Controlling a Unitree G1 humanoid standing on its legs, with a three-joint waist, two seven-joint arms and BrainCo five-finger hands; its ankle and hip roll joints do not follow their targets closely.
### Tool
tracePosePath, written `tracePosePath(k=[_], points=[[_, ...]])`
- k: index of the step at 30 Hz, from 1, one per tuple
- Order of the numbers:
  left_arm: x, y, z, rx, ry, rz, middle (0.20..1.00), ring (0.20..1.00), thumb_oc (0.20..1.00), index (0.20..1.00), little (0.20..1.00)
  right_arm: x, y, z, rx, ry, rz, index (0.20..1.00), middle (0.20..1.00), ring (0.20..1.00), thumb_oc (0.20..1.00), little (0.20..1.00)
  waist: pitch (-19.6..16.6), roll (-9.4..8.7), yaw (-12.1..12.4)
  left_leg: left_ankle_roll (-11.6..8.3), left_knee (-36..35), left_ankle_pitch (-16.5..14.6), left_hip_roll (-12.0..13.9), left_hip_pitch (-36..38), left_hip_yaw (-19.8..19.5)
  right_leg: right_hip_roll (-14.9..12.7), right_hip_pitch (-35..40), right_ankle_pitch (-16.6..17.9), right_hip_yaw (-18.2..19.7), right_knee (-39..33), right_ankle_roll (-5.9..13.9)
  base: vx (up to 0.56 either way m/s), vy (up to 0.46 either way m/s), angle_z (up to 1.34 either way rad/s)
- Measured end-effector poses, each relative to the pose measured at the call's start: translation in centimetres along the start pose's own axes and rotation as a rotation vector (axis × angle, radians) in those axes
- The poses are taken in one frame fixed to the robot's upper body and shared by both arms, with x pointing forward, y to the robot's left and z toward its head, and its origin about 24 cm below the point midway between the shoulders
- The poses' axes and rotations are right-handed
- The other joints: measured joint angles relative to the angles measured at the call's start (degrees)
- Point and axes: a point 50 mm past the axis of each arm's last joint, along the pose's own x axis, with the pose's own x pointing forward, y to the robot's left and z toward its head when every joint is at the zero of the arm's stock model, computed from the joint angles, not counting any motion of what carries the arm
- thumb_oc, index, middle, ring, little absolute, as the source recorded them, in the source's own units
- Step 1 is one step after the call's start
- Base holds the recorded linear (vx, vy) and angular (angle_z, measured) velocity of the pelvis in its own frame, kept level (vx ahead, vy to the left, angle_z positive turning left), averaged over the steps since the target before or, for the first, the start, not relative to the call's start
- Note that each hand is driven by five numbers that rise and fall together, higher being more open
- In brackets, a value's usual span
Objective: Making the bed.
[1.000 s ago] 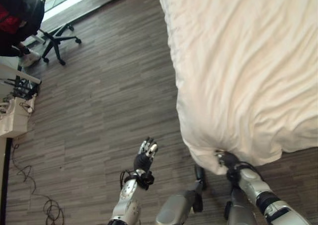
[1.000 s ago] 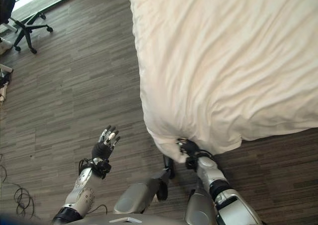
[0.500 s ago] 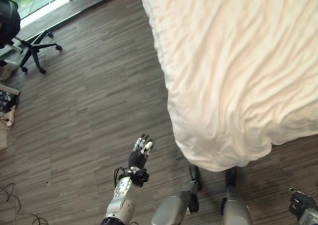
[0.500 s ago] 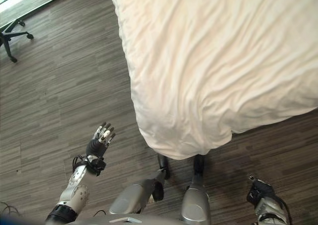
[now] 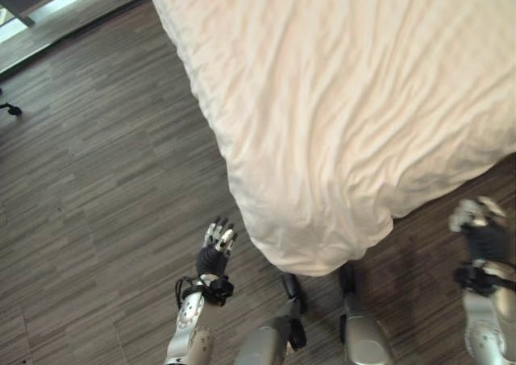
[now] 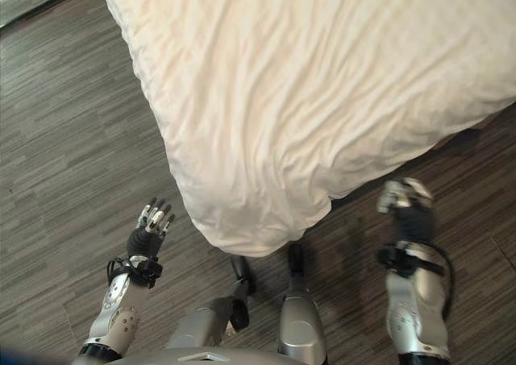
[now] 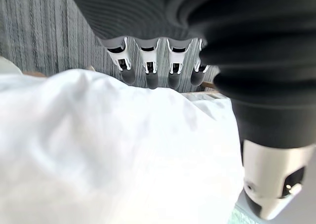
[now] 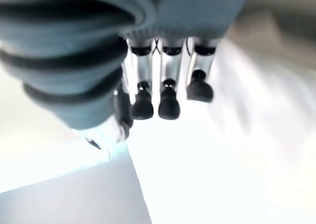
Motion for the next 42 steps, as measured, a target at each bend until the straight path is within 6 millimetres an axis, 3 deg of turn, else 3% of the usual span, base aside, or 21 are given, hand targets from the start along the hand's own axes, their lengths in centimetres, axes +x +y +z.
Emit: tracePosePath(k=[1,3,7,9,10,20,22,25,26,27,29,32,35,42], points=[[-0.2,0.0,-0.3,0.000,0.013,-0.002,1.000,1.000,1.000,1.000,1.000,0.3,-0.3,-1.8,-0.005,0.102,0.011,0.200,0.200,0.200,0.200,0.200,-0.02,0.78,1.65,0.09,0.00,0.06,-0.07,-0.05,-0.24,-0.10,0.15,-0.03,-0.38,-0.02,0.04,0.00,-0.009,0.07],[-0.4,0.3,-0.6,0.009,0.029,-0.002,1.000,1.000,1.000,1.000,1.000,0.6,-1.2,-2.9,-0.044,0.202,0.017,0.200,0.200,0.200,0.200,0.200,-0.03,1.65,2.60,0.16,0.00,0.11,-0.21,-0.08,-0.27,-0.25,0.14,0.12,-0.45,-0.02,0.28,-0.01,0.006,0.07],[-1.0,0.6,-1.3,0.003,0.055,0.007,1.000,1.000,1.000,1.000,1.000,3.3,0.2,-1.9,-0.057,0.171,0.097,0.200,0.200,0.200,0.200,0.200,-0.11,4.30,3.18,0.38,0.00,0.25,-0.41,-0.24,-0.40,-0.51,0.12,0.44,-0.92,-0.03,0.50,0.00,0.000,0.00],[-1.0,0.3,-1.7,-0.015,0.061,-0.004,1.000,1.000,1.000,1.000,1.000,4.4,1.1,-1.7,-0.067,0.172,0.160,0.200,0.200,0.200,0.200,0.200,-0.20,5.81,4.69,0.42,0.00,0.30,-0.33,-0.24,-0.44,-0.44,0.08,0.28,-1.00,-0.03,0.41,0.00,0.000,0.00],[-1.1,0.3,-2.1,-0.018,0.076,-0.001,1.000,1.000,1.000,1.000,1.000,4.9,0.4,-2.2,-0.066,0.195,0.126,0.200,0.200,0.200,0.200,0.200,-0.44,6.32,5.22,0.42,0.00,0.30,-0.32,-0.32,-0.46,-0.39,-0.02,0.25,-1.03,-0.02,0.25,0.00,0.000,0.00],[-0.5,-0.3,-2.7,-0.007,0.107,-0.027,1.000,1.000,1.000,1.000,1.000,6.6,-1.2,-3.8,-0.012,0.211,0.003,0.200,0.200,0.200,0.200,0.200,-0.80,6.70,5.63,0.02,-0.32,-0.01,-0.35,-0.58,-0.57,-0.97,-0.35,1.05,-2.72,-0.02,0.28,0.00,-0.006,-0.02],[-0.7,-0.2,-2.8,-0.007,0.114,-0.024,1.000,1.000,1.000,1.000,1.000,5.6,-2.9,-4.9,0.011,0.251,-0.093,0.200,0.200,0.200,0.200,0.200,-2.30,6.77,5.67,0.08,-0.32,-0.14,-0.39,-1.38,-0.94,-0.97,-1.19,1.13,-2.90,0.10,0.26,0.04,-0.014,0.08],[-0.6,-0.2,-2.8,-0.008,0.116,-0.025,1.000,1.000,1.000,1.000,1.000,1.7,-7.9,-7.5,0.040,0.434,-0.403,0.200,0.200,0.200,0.200,0.200,-3.56,7.48,6.10,-0.15,-0.32,0.02,-0.62,-1.71,-1.87,-1.11,-1.20,1.26,-3.50,0.16,0.26,0.04,-0.001,0.14],[-0.7,-0.1,-2.9,-0.008,0.118,-0.020,1.000,1.000,1.000,1.000,1.000,-1.5,-10.0,-9.0,0.043,0.552,-0.546,0.200,0.200,0.200,0.200,0.200,-3.66,7.84,6.47,-0.15,-0.31,0.05,-0.70,-1.76,-1.88,-1.20,-1.17,1.31,-3.65,0.06,0.26,0.04,0.000,0.05],[-0.8,0.0,-2.9,-0.008,0.120,-0.015,1.000,1.000,1.000,1.000,1.000,-3.3,-10.7,-9.7,0.047,0.608,-0.604,0.200,0.200,0.200,0.200,0.200,-3.73,7.94,6.44,-0.16,-0.31,0.08,-0.72,-1.88,-1.88,-1.21,-1.18,1.32,-3.69,0.02,0.25,0.00,0.000,0.00],[-1.0,0.1,-3.2,-0.008,0.133,-0.010,1.000,1.000,1.000,1.000,1.000,-8.7,-12.2,-11.3,0.050,0.737,-0.726,0.200,0.200,0.200,0.200,0.200,-3.74,7.94,5.66,-0.10,-0.02,0.31,-0.78,-1.85,-1.91,-1.25,-1.12,1.61,-3.88,0.00,0.30,0.00,0.000,0.00],[-0.5,-0.2,-2.7,-0.005,0.117,-0.025,1.000,1.000,1.000,1.000,1.000,-12.3,-13.2,-11.4,0.056,0.783,-0.817,0.200,0.200,0.200,0.200,0.200,-3.55,7.67,5.02,0.40,-0.01,0.63,-0.85,-1.80,-1.87,-1.28,-1.09,1.59,-3.81,-0.01,0.42,0.01,-0.002,-0.02],[-0.2,-0.4,-2.6,-0.003,0.110,-0.038,1.000,1.000,1.000,1.000,1.000,-12.3,-13.5,-11.2,0.059,0.766,-0.825,0.200,0.200,0.200,0.200,0.200,-3.28,7.20,4.08,0.39,-0.01,0.63,-0.81,-1.51,-1.82,-1.25,-0.87,1.50,-3.67,-0.02,0.53,0.00,0.000,0.00],[-0.3,-0.3,-2.6,-0.002,0.112,-0.032,1.000,1.000,1.000,1.000,1.000,-8.8,-13.4,-9.1,0.098,0.566,-0.774,0.200,0.200,0.200,0.200,0.200,-3.00,6.71,3.88,-0.37,-0.26,0.09,-0.82,-1.40,-1.61,-1.27,-0.97,1.17,-3.07,-0.03,0.44,0.00,-0.002,-0.01]])
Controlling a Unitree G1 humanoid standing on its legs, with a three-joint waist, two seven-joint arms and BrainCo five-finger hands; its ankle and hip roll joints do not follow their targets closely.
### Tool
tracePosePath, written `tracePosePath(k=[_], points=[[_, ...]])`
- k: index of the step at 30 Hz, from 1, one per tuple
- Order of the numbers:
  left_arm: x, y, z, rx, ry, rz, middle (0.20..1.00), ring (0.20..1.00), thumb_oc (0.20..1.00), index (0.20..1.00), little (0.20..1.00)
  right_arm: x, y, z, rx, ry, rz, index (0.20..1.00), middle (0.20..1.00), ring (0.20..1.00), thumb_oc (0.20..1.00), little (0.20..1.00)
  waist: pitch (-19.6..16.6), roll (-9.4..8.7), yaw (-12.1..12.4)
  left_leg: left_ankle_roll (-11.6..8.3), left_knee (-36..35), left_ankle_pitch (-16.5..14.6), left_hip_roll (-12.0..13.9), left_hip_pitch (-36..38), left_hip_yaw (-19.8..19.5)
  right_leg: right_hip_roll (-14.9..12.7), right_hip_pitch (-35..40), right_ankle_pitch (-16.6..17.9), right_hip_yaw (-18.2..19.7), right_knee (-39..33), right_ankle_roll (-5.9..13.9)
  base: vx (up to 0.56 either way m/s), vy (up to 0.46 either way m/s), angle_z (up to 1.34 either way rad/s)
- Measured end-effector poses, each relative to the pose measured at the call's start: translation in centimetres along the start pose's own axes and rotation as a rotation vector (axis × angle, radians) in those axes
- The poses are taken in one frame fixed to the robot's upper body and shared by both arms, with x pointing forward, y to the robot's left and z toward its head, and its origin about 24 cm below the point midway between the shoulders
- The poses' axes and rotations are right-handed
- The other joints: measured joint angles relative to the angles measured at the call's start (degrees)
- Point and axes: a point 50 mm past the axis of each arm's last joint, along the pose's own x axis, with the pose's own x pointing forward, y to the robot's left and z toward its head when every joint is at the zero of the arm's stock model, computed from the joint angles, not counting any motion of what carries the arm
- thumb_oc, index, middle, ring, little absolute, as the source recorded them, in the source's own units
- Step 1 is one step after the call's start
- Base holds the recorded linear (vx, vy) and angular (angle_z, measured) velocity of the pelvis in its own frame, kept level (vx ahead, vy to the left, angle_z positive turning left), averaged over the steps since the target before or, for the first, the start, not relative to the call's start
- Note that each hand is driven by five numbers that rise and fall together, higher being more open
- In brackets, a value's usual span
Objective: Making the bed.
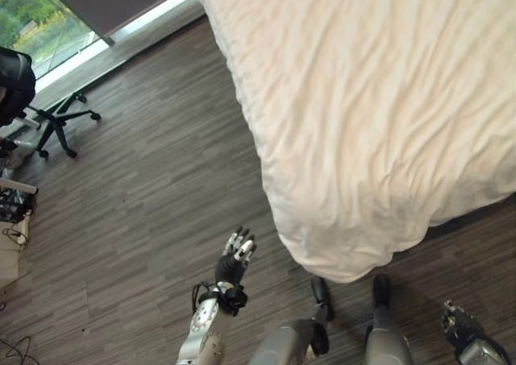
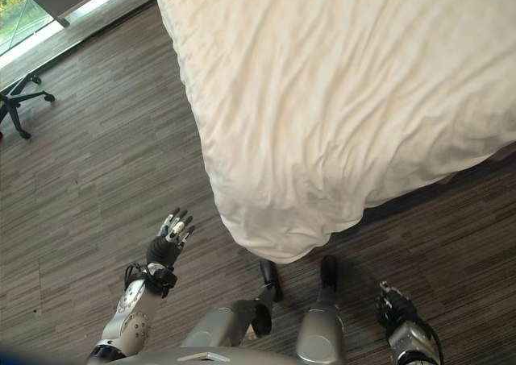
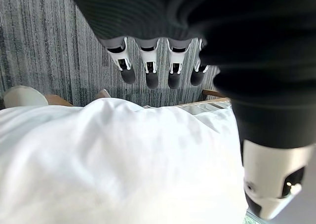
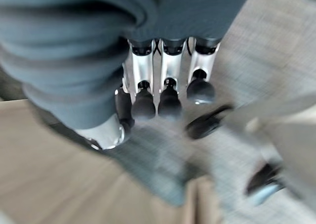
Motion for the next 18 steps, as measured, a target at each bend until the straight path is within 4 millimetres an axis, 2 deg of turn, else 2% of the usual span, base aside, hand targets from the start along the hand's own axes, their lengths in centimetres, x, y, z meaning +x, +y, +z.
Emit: tracePosePath(k=[1,2,3,4,7,9,12,13,14,15,16,17,18], points=[[-0.1,0.1,0.0,0.000,0.001,0.003,1.000,1.000,1.000,1.000,1.000,-0.1,-0.1,0.5,0.022,-0.033,-0.009,0.526,0.526,0.526,0.526,0.526,0.15,-0.22,-0.05,0.00,-0.01,0.00,-0.03,0.04,0.00,-0.02,0.02,0.00,0.01,0.00,0.00,0.00,0.000,0.00],[-0.2,0.2,-0.1,0.001,0.002,0.009,1.000,1.000,1.000,1.000,1.000,-0.1,-0.3,1.2,0.038,-0.084,-0.034,1.000,1.000,1.000,1.000,1.000,-0.02,-0.06,-0.26,-0.01,-0.01,-0.01,-0.08,0.14,0.01,-0.05,0.16,0.00,0.06,0.01,0.01,0.00,0.000,0.00],[-0.2,0.3,0.0,0.004,0.003,0.013,1.000,1.000,1.000,1.000,1.000,-0.1,-0.7,1.8,0.052,-0.113,-0.075,1.000,1.000,1.000,1.000,1.000,0.41,-0.73,-0.62,-0.04,0.06,-0.03,-0.09,0.24,-0.04,-0.06,0.33,-0.02,-0.01,0.01,0.03,0.00,0.000,0.00],[-0.2,0.4,0.0,0.009,0.003,0.018,1.000,1.000,1.000,1.000,1.000,-0.2,-1.3,2.1,0.070,-0.135,-0.128,1.000,1.000,1.000,1.000,1.000,0.28,-0.54,-0.97,0.02,0.24,0.02,-0.11,0.70,-0.04,-0.06,0.77,0.02,-0.04,0.03,0.10,0.00,-0.031,0.02],[0.0,0.6,0.3,0.027,-0.007,0.052,1.000,1.000,1.000,1.000,1.000,-1.2,-2.6,3.1,0.099,-0.253,-0.303,1.000,1.000,1.000,1.000,1.000,0.41,-1.49,-2.24,-0.29,0.23,-0.24,0.02,2.45,-0.21,0.06,2.13,-0.37,0.13,1.09,0.10,-0.02,-0.048,-0.02],[0.2,0.5,0.5,0.028,-0.019,0.064,1.000,1.000,1.000,1.000,1.000,-1.5,-2.2,2.8,0.089,-0.273,-0.331,1.000,1.000,1.000,1.000,1.000,0.94,-2.41,-3.15,0.02,0.25,-0.03,0.19,3.04,-0.26,0.23,2.40,-0.82,0.15,1.78,0.06,-0.05,-0.131,0.01],[0.2,0.5,0.7,0.023,-0.029,0.084,1.000,1.000,1.000,1.000,1.000,-2.1,-0.1,1.5,0.004,-0.278,-0.332,1.000,1.000,1.000,1.000,1.000,1.34,-3.74,-4.51,-0.24,0.99,-0.15,0.70,5.15,-1.27,0.71,5.29,-1.28,-0.82,1.89,-0.30,-0.11,-0.155,0.13],[0.3,0.6,1.2,0.024,-0.047,0.087,1.000,1.000,1.000,1.000,1.000,-2.2,0.6,1.1,0.003,-0.279,-0.325,1.000,1.000,1.000,1.000,1.000,1.97,-4.69,-4.73,-1.15,3.26,-0.74,1.10,5.22,-1.36,0.78,5.81,-2.71,-0.48,2.70,-1.61,-0.10,0.037,0.04],[0.5,0.6,1.9,0.037,-0.071,0.081,1.000,1.000,1.000,1.000,1.000,-2.1,2.0,0.9,0.002,-0.287,-0.303,1.000,1.000,1.000,1.000,1.000,2.85,-6.97,-4.21,-1.25,6.99,-0.59,1.01,5.48,-3.68,0.37,5.91,-3.11,0.81,3.66,-1.88,-0.14,0.073,-0.36],[-0.1,1.4,3.5,0.054,-0.128,0.103,1.000,1.000,1.000,1.000,1.000,-1.8,5.3,1.3,0.064,-0.311,-0.239,1.000,1.000,1.000,1.000,1.000,4.83,-10.82,-3.78,-1.60,14.46,-2.23,-0.02,3.36,-11.73,-0.73,5.06,-4.19,4.28,6.85,-2.26,-0.09,0.057,-1.37],[-0.8,2.1,3.9,0.091,-0.129,0.113,1.000,1.000,1.000,1.000,1.000,-2.0,7.6,1.9,0.069,-0.351,-0.159,1.000,1.000,1.000,1.000,1.000,5.04,-13.79,-0.56,-2.36,19.23,-5.32,-1.10,2.82,-19.46,-1.06,2.32,-4.74,10.15,10.18,-2.53,-0.10,0.096,-1.79],[-1.1,2.5,3.8,0.093,-0.123,0.127,1.000,1.000,1.000,1.000,1.000,-2.5,9.2,3.0,0.062,-0.419,-0.088,1.000,1.000,1.000,1.000,1.000,5.00,-14.36,-0.55,-4.57,23.01,-7.04,-0.81,2.92,-25.08,-0.03,2.10,-4.73,12.84,10.73,-2.17,-0.05,0.265,-2.02],[-1.2,2.7,3.9,0.060,-0.149,0.166,1.000,1.000,1.000,1.000,1.000,-3.5,10.9,4.9,0.072,-0.512,-0.007,1.000,1.000,1.000,1.000,1.000,4.79,-13.20,-1.38,-7.47,28.14,-9.60,0.48,4.53,-33.64,2.33,1.18,-4.65,16.26,12.17,-1.65,-0.05,0.333,-1.69]])
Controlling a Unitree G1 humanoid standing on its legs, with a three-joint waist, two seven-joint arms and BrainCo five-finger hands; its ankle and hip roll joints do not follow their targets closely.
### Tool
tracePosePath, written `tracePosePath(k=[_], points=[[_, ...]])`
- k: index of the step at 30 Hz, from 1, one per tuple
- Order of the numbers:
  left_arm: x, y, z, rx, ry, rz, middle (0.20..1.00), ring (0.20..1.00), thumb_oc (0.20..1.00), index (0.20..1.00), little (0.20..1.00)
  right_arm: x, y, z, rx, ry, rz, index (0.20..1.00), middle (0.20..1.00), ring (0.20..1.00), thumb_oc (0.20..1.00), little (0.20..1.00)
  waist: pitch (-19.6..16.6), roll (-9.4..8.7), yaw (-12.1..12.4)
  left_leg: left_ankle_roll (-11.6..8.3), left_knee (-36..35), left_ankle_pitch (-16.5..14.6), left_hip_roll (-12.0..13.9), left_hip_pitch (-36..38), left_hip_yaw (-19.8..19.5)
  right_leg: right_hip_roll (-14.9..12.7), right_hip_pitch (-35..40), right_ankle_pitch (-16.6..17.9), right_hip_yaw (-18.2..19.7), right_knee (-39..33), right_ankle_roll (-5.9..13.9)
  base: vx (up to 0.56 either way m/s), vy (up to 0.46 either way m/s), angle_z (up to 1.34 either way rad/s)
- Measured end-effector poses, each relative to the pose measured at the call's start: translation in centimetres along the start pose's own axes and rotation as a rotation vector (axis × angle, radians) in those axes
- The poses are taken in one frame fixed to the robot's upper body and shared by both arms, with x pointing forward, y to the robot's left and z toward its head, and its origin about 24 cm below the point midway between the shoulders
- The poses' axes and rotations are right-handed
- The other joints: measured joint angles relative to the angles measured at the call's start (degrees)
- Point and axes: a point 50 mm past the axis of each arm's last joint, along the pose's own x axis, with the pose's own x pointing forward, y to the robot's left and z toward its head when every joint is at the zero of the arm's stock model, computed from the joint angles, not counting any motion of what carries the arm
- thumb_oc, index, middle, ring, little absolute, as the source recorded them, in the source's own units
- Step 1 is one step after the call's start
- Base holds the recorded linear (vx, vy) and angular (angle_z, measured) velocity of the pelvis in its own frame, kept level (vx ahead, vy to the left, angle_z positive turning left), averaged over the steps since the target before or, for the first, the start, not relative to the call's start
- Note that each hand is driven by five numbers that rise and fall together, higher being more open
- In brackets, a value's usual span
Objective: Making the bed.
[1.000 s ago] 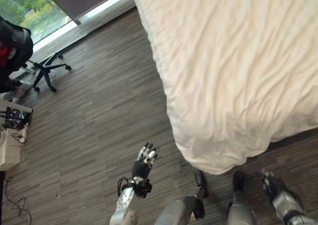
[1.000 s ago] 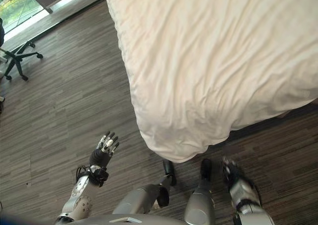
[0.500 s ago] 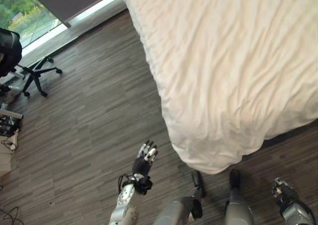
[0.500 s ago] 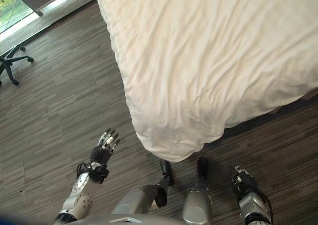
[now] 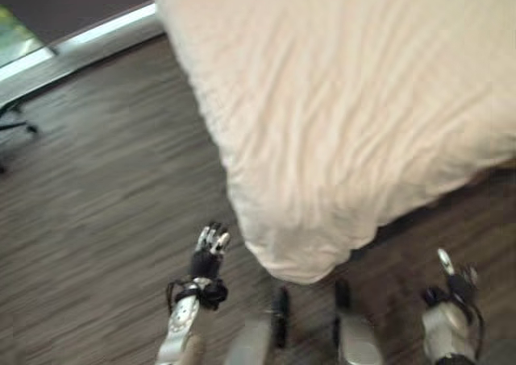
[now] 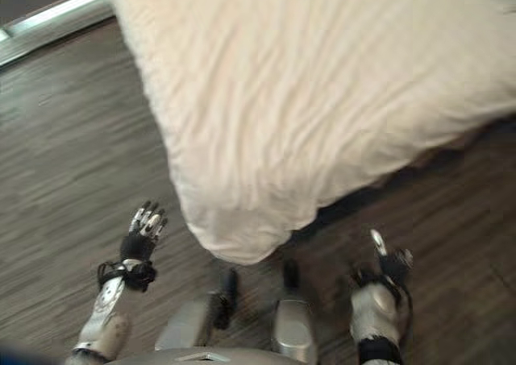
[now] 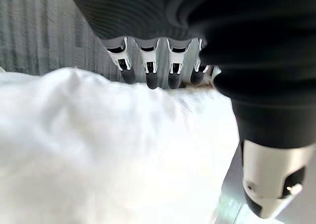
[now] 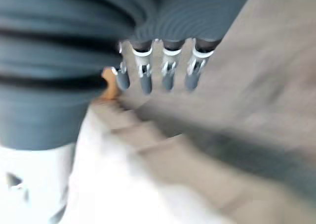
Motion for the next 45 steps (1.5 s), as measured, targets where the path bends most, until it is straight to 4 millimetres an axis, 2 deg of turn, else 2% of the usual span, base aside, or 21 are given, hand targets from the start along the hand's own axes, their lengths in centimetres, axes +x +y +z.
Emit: tracePosePath(k=[2,4,5,6,7,9,10,13,15,16,18,20,22,24,25,29,32,33,37,40,45], points=[[0.4,-0.5,0.3,-0.024,-0.027,0.007,1.000,1.000,1.000,1.000,1.000,-1.0,2.6,2.0,0.042,-0.087,0.135,1.000,1.000,1.000,1.000,1.000,-0.31,-0.41,-0.15,1.05,1.54,-6.33,-0.34,4.51,-4.25,3.48,-1.38,1.89,8.65,-0.23,2.84,-0.09,0.268,-1.99],[1.0,-1.4,0.9,-0.002,-0.051,-0.047,1.000,1.000,1.000,1.000,1.000,-1.6,3.1,3.0,0.018,-0.164,0.196,1.000,1.000,1.000,1.000,1.000,-2.77,-1.64,-0.89,4.23,-3.28,-8.61,-1.50,4.62,-1.82,3.46,-4.36,4.14,13.25,-2.03,4.04,-0.38,0.507,-1.74],[2.1,-3.6,1.3,0.005,-0.073,-0.133,1.000,1.000,1.000,1.000,1.000,-1.7,2.4,3.0,0.013,-0.164,0.173,1.000,1.000,1.000,1.000,1.000,-3.61,-5.53,-4.78,8.44,-4.45,-9.49,-6.99,4.33,-0.33,0.39,-5.55,7.47,17.86,-6.67,7.25,-0.33,0.401,-1.59],[2.3,-3.9,1.4,0.032,-0.075,-0.161,1.000,1.000,1.000,1.000,1.000,-1.8,2.4,2.5,-0.006,-0.154,0.172,1.000,1.000,1.000,1.000,1.000,-4.10,-7.34,-4.08,8.84,-7.80,-7.03,-8.16,5.32,4.56,-1.22,-8.20,3.63,17.50,-8.05,8.15,-0.25,0.212,-1.81],[2.4,-4.5,1.0,0.045,-0.058,-0.190,1.000,1.000,1.000,1.000,1.000,-1.8,2.7,2.3,-0.025,-0.150,0.186,1.000,1.000,1.000,1.000,1.000,-4.14,-7.57,-3.97,11.05,-7.01,-6.08,-8.74,3.55,7.09,-1.74,-9.53,-2.78,16.89,-8.70,9.28,-0.35,0.218,-2.50],[2.8,-5.7,0.0,0.058,-0.021,-0.235,1.000,1.000,1.000,1.000,1.000,-2.6,2.4,1.2,-0.058,-0.100,0.211,1.000,1.000,1.000,1.000,1.000,-4.17,-5.18,-6.58,12.83,-5.17,-5.67,-5.21,0.39,13.91,-0.36,-13.14,-1.47,7.70,-1.44,7.93,-0.38,0.198,-2.17],[2.6,-5.4,-0.6,0.079,0.004,-0.238,1.000,1.000,1.000,1.000,1.000,-3.5,1.6,-0.2,-0.103,-0.041,0.241,1.000,1.000,1.000,1.000,1.000,-4.17,-4.46,-6.28,13.19,-6.10,-5.15,-3.26,0.73,18.18,-0.55,-12.87,-1.22,-1.25,5.83,6.31,-0.21,0.066,-1.63],[2.1,-5.0,-2.3,0.085,0.088,-0.238,1.000,1.000,1.000,1.000,1.000,-5.0,-1.1,-1.6,-0.154,0.039,0.240,1.000,1.000,1.000,1.000,1.000,-4.15,-1.28,-6.65,13.00,-8.83,-2.90,-0.84,1.72,20.75,0.17,-4.19,-2.95,-1.36,12.41,6.28,-0.30,0.137,-0.99],[1.5,-4.4,-2.3,0.108,0.107,-0.247,1.000,1.000,1.000,1.000,1.000,-4.8,-0.6,-1.0,-0.162,0.016,0.288,1.000,1.000,1.000,1.000,1.000,-3.64,-0.37,-5.20,14.81,-12.04,0.55,0.44,1.41,24.46,-2.35,-0.38,-6.36,-9.70,17.70,5.94,-0.19,0.049,-0.87],[1.3,-4.2,-2.1,0.123,0.105,-0.253,1.000,1.000,1.000,1.000,1.000,-4.6,0.0,-0.6,-0.152,-0.003,0.308,1.000,1.000,1.000,1.000,1.000,-3.84,-0.32,-3.59,13.94,-13.80,1.31,0.90,1.56,26.18,-2.85,0.76,-6.49,-12.75,18.80,5.61,-0.17,-0.006,-0.93],[0.9,-3.9,-2.1,0.151,0.116,-0.258,1.000,1.000,1.000,1.000,1.000,-4.0,1.9,0.5,-0.128,-0.052,0.364,1.000,1.000,1.000,1.000,1.000,-3.84,-0.90,-2.51,13.02,-16.81,4.12,1.75,1.57,29.68,-1.89,6.27,-5.92,-14.86,9.45,5.27,-0.15,-0.034,-0.85],[0.8,-3.5,-1.9,0.150,0.106,-0.243,1.000,1.000,1.000,1.000,1.000,-3.8,4.4,1.2,-0.107,-0.089,0.443,1.000,1.000,1.000,1.000,1.000,-4.05,-1.33,-1.33,11.53,-19.50,5.43,2.31,1.53,32.02,-1.31,5.08,-5.08,-15.04,6.90,3.48,-0.06,-0.092,-0.74],[0.8,-4.0,-2.1,0.129,0.103,-0.252,1.000,1.000,1.000,1.000,1.000,-4.1,5.1,1.2,-0.097,-0.093,0.478,1.000,1.000,1.000,1.000,1.000,-6.13,-1.76,-1.37,8.05,-23.92,7.64,2.40,1.51,32.35,-0.28,5.79,-5.99,-14.49,-1.00,0.27,-0.05,-0.072,-0.39],[0.2,-4.1,-2.2,0.116,0.103,-0.252,1.000,1.000,1.000,1.000,1.000,-4.3,5.1,1.1,-0.101,-0.085,0.488,1.000,1.000,1.000,1.000,1.000,-7.31,-1.76,-1.10,6.33,-27.16,9.04,2.87,1.54,31.16,1.79,7.29,-2.84,-13.06,-7.23,0.45,-0.01,-0.096,-0.38],[-0.1,-3.8,-2.4,0.098,0.106,-0.232,1.000,1.000,1.000,1.000,1.000,-4.5,4.4,0.8,-0.110,-0.071,0.476,1.000,1.000,1.000,1.000,1.000,-8.27,-1.70,-1.34,6.19,-27.88,10.92,3.52,1.48,29.81,3.32,7.82,-1.07,-11.08,-9.23,-0.02,0.00,-0.097,-0.27],[-0.4,-3.4,-2.5,0.075,0.104,-0.199,1.000,1.000,1.000,1.000,1.000,-5.1,2.2,-0.3,-0.151,-0.018,0.446,1.000,1.000,1.000,1.000,1.000,-10.21,-1.35,-1.53,6.16,-28.15,10.94,4.51,2.37,29.74,4.40,8.97,-0.46,-10.99,-9.99,-1.08,0.01,-0.055,-0.05],[-0.6,-2.5,-2.3,0.070,0.093,-0.144,1.000,1.000,1.000,1.000,1.000,-5.6,0.9,-0.9,-0.183,0.019,0.449,1.000,1.000,1.000,1.000,1.000,-11.71,0.33,-1.63,6.24,-28.17,11.00,4.56,4.88,29.64,4.48,11.55,-0.19,-10.83,-10.23,-1.15,0.00,-0.010,-0.04],[-0.9,-1.4,-2.1,0.035,0.068,-0.057,1.000,1.000,1.000,1.000,1.000,-5.1,0.9,-0.4,-0.196,-0.001,0.469,1.000,1.000,1.000,1.000,1.000,-13.62,0.96,-2.88,7.01,-28.20,11.66,3.50,5.76,28.54,3.88,12.76,-0.18,-9.47,-10.21,-1.20,0.00,0.000,0.00],[-0.8,-1.4,-2.8,0.054,0.131,-0.063,1.000,1.000,1.000,1.000,1.000,-5.0,-1.3,-2.1,-0.071,0.130,0.326,1.000,1.000,1.000,1.000,1.000,-12.60,2.01,-2.99,6.80,-28.16,11.46,3.41,8.29,27.89,3.10,13.50,0.36,-13.32,-6.83,-1.83,-0.17,0.110,0.10],[-0.1,-1.4,-1.8,0.077,0.093,-0.073,1.000,1.000,1.000,1.000,1.000,-4.9,-1.2,-2.3,-0.068,0.158,0.326,1.000,1.000,1.000,1.000,1.000,-12.25,2.78,-2.87,6.81,-28.24,11.19,3.14,7.86,28.29,2.43,12.87,-1.60,-14.48,-6.28,-1.55,-0.07,0.116,-0.03],[0.0,-0.2,-1.0,0.109,0.060,-0.014,1.000,1.000,1.000,1.000,1.000,-4.7,-1.2,-2.1,-0.093,0.157,0.354,1.000,1.000,1.000,1.000,1.000,-12.27,2.35,-2.86,6.87,-28.22,11.22,3.28,8.65,28.40,2.42,13.33,-1.88,-14.55,-6.11,-1.22,0.00,0.101,-0.03]])
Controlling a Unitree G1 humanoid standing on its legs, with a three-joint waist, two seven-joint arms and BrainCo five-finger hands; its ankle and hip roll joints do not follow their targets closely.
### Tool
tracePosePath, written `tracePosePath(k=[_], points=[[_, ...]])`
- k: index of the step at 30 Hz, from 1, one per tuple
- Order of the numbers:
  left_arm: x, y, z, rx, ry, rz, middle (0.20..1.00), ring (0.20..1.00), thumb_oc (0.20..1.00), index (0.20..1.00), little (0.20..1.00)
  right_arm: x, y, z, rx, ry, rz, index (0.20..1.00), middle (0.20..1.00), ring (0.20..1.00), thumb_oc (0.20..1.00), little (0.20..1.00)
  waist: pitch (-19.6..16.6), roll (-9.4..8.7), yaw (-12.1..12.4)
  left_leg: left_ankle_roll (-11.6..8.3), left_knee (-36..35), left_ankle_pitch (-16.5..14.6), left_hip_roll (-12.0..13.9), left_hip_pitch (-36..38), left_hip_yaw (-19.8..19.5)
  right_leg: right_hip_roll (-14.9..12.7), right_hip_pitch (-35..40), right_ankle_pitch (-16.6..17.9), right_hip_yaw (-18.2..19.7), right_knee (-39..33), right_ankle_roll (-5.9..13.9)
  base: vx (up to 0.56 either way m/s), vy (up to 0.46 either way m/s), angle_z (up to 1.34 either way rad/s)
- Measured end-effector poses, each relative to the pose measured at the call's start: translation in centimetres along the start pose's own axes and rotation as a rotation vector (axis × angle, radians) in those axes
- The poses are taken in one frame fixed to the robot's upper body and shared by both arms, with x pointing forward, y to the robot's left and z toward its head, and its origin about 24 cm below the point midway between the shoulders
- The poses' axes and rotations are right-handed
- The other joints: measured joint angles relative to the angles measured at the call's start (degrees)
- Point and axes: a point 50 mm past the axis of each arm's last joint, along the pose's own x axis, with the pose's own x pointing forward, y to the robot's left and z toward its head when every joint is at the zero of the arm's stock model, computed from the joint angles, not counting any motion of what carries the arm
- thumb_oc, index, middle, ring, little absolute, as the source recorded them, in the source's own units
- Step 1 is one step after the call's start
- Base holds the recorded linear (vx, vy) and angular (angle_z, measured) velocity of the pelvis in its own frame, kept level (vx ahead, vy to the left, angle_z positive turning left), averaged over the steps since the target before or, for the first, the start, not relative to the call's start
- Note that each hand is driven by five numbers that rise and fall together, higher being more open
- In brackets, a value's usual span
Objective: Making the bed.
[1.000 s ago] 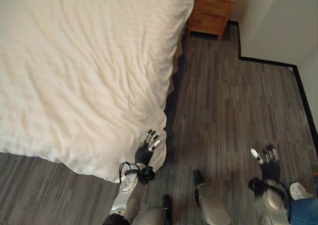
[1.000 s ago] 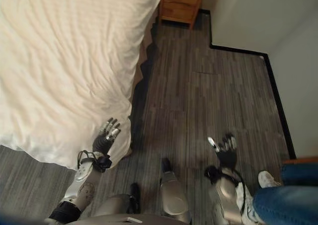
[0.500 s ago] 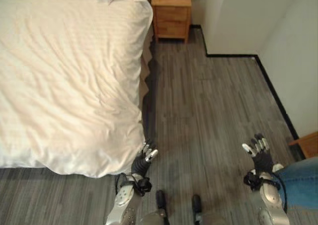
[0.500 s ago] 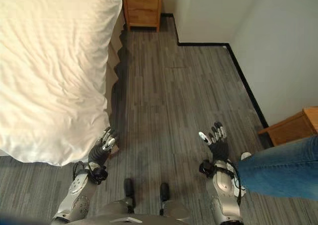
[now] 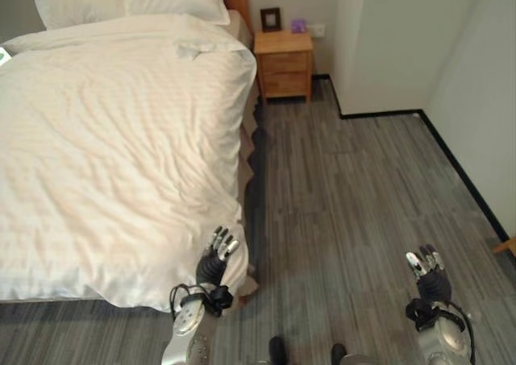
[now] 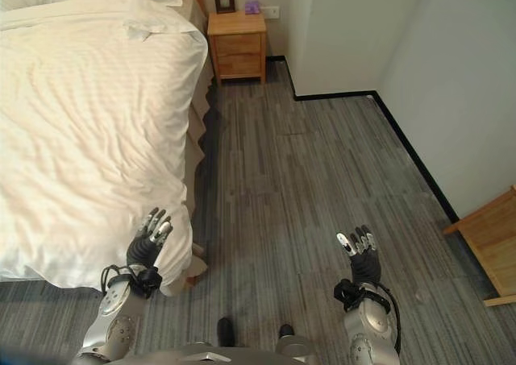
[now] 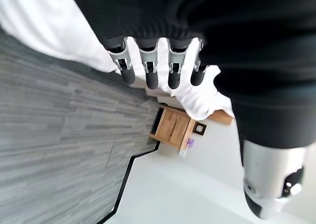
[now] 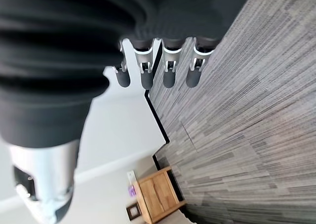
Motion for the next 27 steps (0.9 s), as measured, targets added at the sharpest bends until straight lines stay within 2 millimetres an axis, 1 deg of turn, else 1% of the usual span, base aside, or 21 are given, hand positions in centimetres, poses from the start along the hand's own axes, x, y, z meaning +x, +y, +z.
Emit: tracePosePath(k=[3,6,8,9,10,11,12,13,14,15,17,18,19,20,21,22,23,24,25,26,27], points=[[-0.2,1.2,-0.7,0.005,0.029,0.056,1.000,1.000,1.000,1.000,1.000,0.2,0.1,0.2,-0.022,-0.008,0.007,1.000,1.000,1.000,1.000,1.000,0.18,-0.31,-0.02,0.15,0.01,-0.18,-0.05,0.81,0.16,-0.09,0.14,-0.17,0.35,1.47,-0.07,0.00,0.137,-0.04],[-0.1,1.5,-0.8,0.019,0.039,0.077,1.000,1.000,1.000,1.000,1.000,0.5,0.5,0.6,-0.036,-0.026,0.017,1.000,1.000,1.000,1.000,1.000,1.53,-0.77,-0.12,1.28,0.32,-0.69,-0.61,1.33,0.44,-1.36,-6.86,-1.97,0.64,15.14,0.76,0.06,0.111,-0.19],[0.0,1.7,-0.6,0.056,0.036,0.083,1.000,1.000,1.000,1.000,1.000,0.9,1.7,0.3,-0.011,-0.022,0.045,1.000,1.000,1.000,1.000,1.000,3.59,-2.80,0.27,1.64,1.16,-2.10,-2.18,2.70,2.54,-3.27,-15.29,-1.93,2.21,31.31,3.25,0.24,0.035,-0.67],[0.1,1.7,-0.6,0.061,0.035,0.083,1.000,1.000,1.000,1.000,1.000,1.0,2.3,0.3,-0.011,-0.021,0.068,1.000,1.000,1.000,1.000,1.000,4.75,-2.94,0.44,2.67,1.87,-2.68,-1.59,2.84,3.40,-3.81,-18.34,-1.75,3.29,37.60,6.40,0.21,-0.035,-0.53],[0.2,1.6,-0.8,0.059,0.044,0.084,1.000,1.000,1.000,1.000,1.000,0.7,2.1,0.0,-0.017,-0.006,0.066,1.000,1.000,1.000,1.000,1.000,4.68,-2.65,-0.16,2.74,2.07,-3.02,-1.33,2.70,3.55,-4.05,-19.31,-2.58,3.41,37.56,6.90,0.44,-0.099,-0.27],[0.2,1.4,-0.8,0.060,0.042,0.080,1.000,1.000,1.000,1.000,1.000,0.4,1.6,-0.3,-0.020,0.008,0.050,1.000,1.000,1.000,1.000,1.000,4.44,-2.52,-0.14,1.30,0.35,-3.97,-1.19,2.33,3.38,-4.07,-20.69,-3.19,3.27,34.27,6.49,0.41,-0.119,0.17],[0.8,1.3,0.5,0.101,-0.006,0.058,1.000,1.000,1.000,1.000,1.000,-0.2,1.5,-1.1,0.005,0.029,0.026,1.000,1.000,1.000,1.000,1.000,2.93,-5.44,-2.47,0.81,7.28,-7.39,-4.99,-1.20,2.64,-7.86,-22.34,-4.44,3.99,22.13,6.88,0.41,-0.114,0.29],[1.2,1.4,1.2,0.114,-0.026,0.055,1.000,1.000,1.000,1.000,1.000,-0.4,1.6,-0.9,0.008,0.017,0.033,1.000,1.000,1.000,1.000,1.000,3.05,-6.81,-3.14,1.68,19.80,-10.95,-5.12,-4.34,3.66,-9.68,-22.59,-5.01,6.07,16.49,8.72,0.34,-0.106,0.09],[1.3,1.4,1.3,0.107,-0.036,0.063,1.000,1.000,1.000,1.000,1.000,-0.3,1.4,-0.1,-0.014,-0.011,0.050,1.000,1.000,1.000,1.000,1.000,3.40,-4.96,-3.40,3.23,23.13,-20.52,-3.12,-3.54,2.05,-8.54,-23.32,-4.19,7.07,13.37,10.41,0.50,-0.173,-0.58],[1.6,2.1,0.7,0.076,-0.010,0.126,1.000,1.000,1.000,1.000,1.000,0.2,0.9,-0.5,-0.036,0.019,0.031,1.000,1.000,1.000,1.000,1.000,4.66,-4.05,-3.77,2.44,25.81,-23.74,-2.11,-3.99,3.01,-8.01,-23.28,2.38,7.33,11.77,7.68,0.49,-0.179,-0.55],[2.1,1.0,0.8,0.062,-0.024,0.095,1.000,1.000,1.000,1.000,1.000,0.1,0.1,-0.2,-0.036,0.010,-0.001,1.000,1.000,1.000,1.000,1.000,4.56,0.14,-6.03,2.15,25.17,-23.02,0.35,-5.45,0.59,-6.45,-23.25,2.88,5.71,7.76,7.39,0.62,-0.280,0.08],[2.5,0.1,1.1,0.057,-0.041,0.064,1.000,1.000,1.000,1.000,1.000,-0.2,-0.1,-0.4,-0.035,0.022,-0.005,1.000,1.000,1.000,1.000,1.000,4.98,-0.03,-6.72,0.40,21.77,-21.10,1.17,-4.05,-1.58,-6.35,-20.65,3.46,4.67,2.52,7.49,0.55,-0.263,0.51],[2.6,-0.3,1.2,0.057,-0.048,0.050,1.000,1.000,1.000,1.000,1.000,-0.5,-0.2,-0.7,-0.035,0.031,-0.006,1.000,1.000,1.000,1.000,1.000,4.70,-0.93,-6.88,-0.57,20.01,-20.50,1.43,-2.57,-3.05,-6.78,-18.16,3.52,3.83,2.25,7.39,0.38,-0.216,0.63],[2.7,-0.4,1.3,0.061,-0.050,0.043,1.000,1.000,1.000,1.000,1.000,-0.9,-0.4,-1.1,-0.042,0.052,-0.006,1.000,1.000,1.000,1.000,1.000,4.66,-2.33,-7.00,-1.75,17.83,-19.75,1.47,0.12,-4.13,-7.07,-15.01,5.07,3.07,0.70,6.20,0.38,-0.249,0.66],[2.6,-0.6,1.0,0.067,-0.041,0.031,1.000,1.000,1.000,1.000,1.000,-1.2,-0.4,-1.4,-0.049,0.066,0.000,1.000,1.000,1.000,1.000,1.000,4.27,-3.03,-6.89,-3.02,15.36,-18.37,2.36,2.49,-5.02,-6.40,-13.64,9.00,2.70,1.00,5.40,0.53,-0.388,0.48],[2.1,-0.7,0.5,0.059,-0.025,0.031,1.000,1.000,1.000,1.000,1.000,-0.9,-0.2,-1.3,-0.070,0.068,0.030,1.000,1.000,1.000,1.000,1.000,3.56,-2.08,-6.92,-4.44,11.75,-17.45,4.81,6.11,-6.07,-3.69,-13.70,7.32,1.37,4.27,2.79,0.72,-0.707,0.44],[2.1,-0.9,0.9,0.066,-0.038,0.010,1.000,1.000,1.000,1.000,1.000,0.0,0.9,-0.9,-0.065,0.052,0.071,1.000,1.000,1.000,1.000,1.000,3.09,-2.50,-7.01,-6.04,22.34,-16.89,8.00,1.65,-6.07,-0.62,-13.64,2.05,0.42,9.27,-0.04,0.55,-0.588,0.40],[2.3,-1.0,1.3,0.062,-0.052,0.005,1.000,1.000,1.000,1.000,1.000,0.6,1.5,-0.6,-0.049,0.036,0.094,1.000,1.000,1.000,1.000,1.000,2.85,-3.16,-6.24,-5.68,34.80,-15.63,9.67,-5.32,-6.55,0.31,-14.02,-0.94,-0.52,11.19,-3.73,0.68,-0.768,0.50],[2.6,-1.4,1.9,0.046,-0.073,-0.012,1.000,1.000,1.000,1.000,1.000,1.0,2.0,0.0,-0.032,0.016,0.110,1.000,1.000,1.000,1.000,1.000,2.92,-4.09,-6.05,-3.21,46.04,-10.42,11.29,-11.86,-6.94,1.40,-13.65,-2.62,-1.37,11.99,-9.13,0.29,-0.320,0.22],[2.6,-1.8,1.9,0.033,-0.076,-0.026,1.000,1.000,1.000,1.000,1.000,1.1,2.1,0.2,-0.016,0.005,0.117,1.000,1.000,1.000,1.000,1.000,2.80,-5.42,-4.28,-1.52,53.10,-5.32,12.94,-15.36,-6.87,1.53,-12.53,-2.59,-1.30,12.48,-10.59,0.44,-0.437,0.10],[2.7,-2.2,1.9,0.036,-0.072,-0.049,1.000,1.000,1.000,1.000,1.000,1.1,2.1,0.7,-0.009,-0.020,0.128,1.000,1.000,1.000,1.000,1.000,2.83,-5.96,-2.92,-1.39,57.87,-3.31,12.73,-17.49,-8.13,2.03,-11.59,-3.99,-1.44,12.61,-12.75,0.38,-0.204,-0.04]])
